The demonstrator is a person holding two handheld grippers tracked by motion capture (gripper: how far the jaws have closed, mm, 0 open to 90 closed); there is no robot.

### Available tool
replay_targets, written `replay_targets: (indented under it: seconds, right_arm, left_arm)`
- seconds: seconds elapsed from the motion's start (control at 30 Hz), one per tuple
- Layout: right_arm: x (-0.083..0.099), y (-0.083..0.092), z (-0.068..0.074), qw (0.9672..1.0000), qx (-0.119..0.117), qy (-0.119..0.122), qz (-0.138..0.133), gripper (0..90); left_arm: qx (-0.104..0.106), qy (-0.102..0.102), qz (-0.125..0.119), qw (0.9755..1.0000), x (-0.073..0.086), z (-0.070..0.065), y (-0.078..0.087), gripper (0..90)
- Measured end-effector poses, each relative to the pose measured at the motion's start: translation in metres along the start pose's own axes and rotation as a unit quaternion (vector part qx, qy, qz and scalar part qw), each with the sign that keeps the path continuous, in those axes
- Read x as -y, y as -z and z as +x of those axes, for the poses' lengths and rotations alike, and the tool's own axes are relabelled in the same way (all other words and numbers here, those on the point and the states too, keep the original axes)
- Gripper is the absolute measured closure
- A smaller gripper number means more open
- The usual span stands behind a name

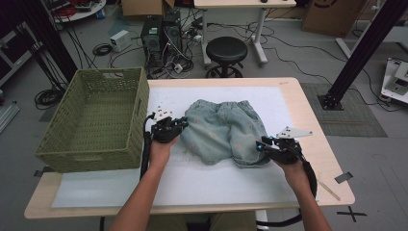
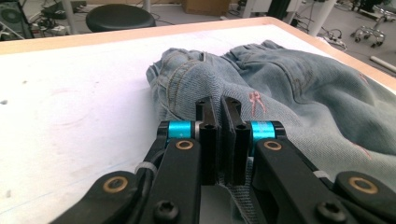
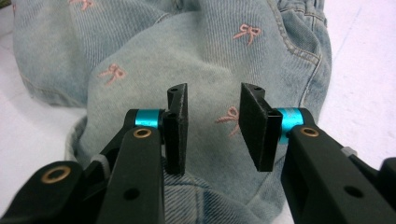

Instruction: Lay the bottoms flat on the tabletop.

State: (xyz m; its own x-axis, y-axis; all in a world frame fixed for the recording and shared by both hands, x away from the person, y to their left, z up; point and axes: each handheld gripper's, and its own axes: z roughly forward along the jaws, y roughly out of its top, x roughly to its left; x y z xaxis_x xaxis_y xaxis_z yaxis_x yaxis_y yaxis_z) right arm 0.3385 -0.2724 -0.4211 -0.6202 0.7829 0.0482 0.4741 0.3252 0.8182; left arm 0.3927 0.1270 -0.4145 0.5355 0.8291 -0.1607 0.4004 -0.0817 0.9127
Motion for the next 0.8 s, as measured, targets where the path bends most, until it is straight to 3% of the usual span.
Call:
replay_targets:
  seconds: [0.13,0.2,0.33,0.4,0.57,0.6,0.7,0.8]
  right_arm:
    - [0.002,-0.008,0.004,0.999,-0.005,0.017,0.04,64.0]
    - [0.007,-0.01,0.007,0.9976,-0.014,0.025,0.062,69.3]
    - [0.019,-0.013,0.011,0.9937,-0.021,0.048,0.099,77.5]
    - [0.023,-0.01,0.012,0.9937,-0.026,0.049,0.097,79.4]
    - [0.027,0.004,0.011,0.9893,-0.054,0.067,0.118,81.0]
    - [0.026,0.008,0.011,0.9907,-0.049,0.065,0.109,75.7]
    - [0.019,0.014,0.007,0.9976,-0.041,0.029,0.049,62.6]
    - [0.006,0.009,0.003,0.9998,-0.017,0.001,0.011,51.4]
  left_arm:
    - [0.011,-0.004,0.004,0.9999,0.002,-0.003,-0.002,80.4]
    - [0.01,-0.007,0.006,0.9999,0.003,-0.004,-0.003,70.4]
    - [0.017,0.0,0.008,0.9998,0.004,-0.004,-0.003,59.1]
    - [0.015,-0.001,0.007,0.9999,0.005,-0.003,-0.001,55.9]
    - [0.017,0.001,0.0,0.9999,0.007,0.0,0.002,53.0]
    - [0.019,0.003,0.0,0.9998,0.008,0.001,0.002,51.6]
    - [0.022,0.005,0.001,0.9997,0.009,0.001,0.001,49.4]
    - [0.031,0.001,-0.005,0.9995,0.01,0.0,0.001,47.7]
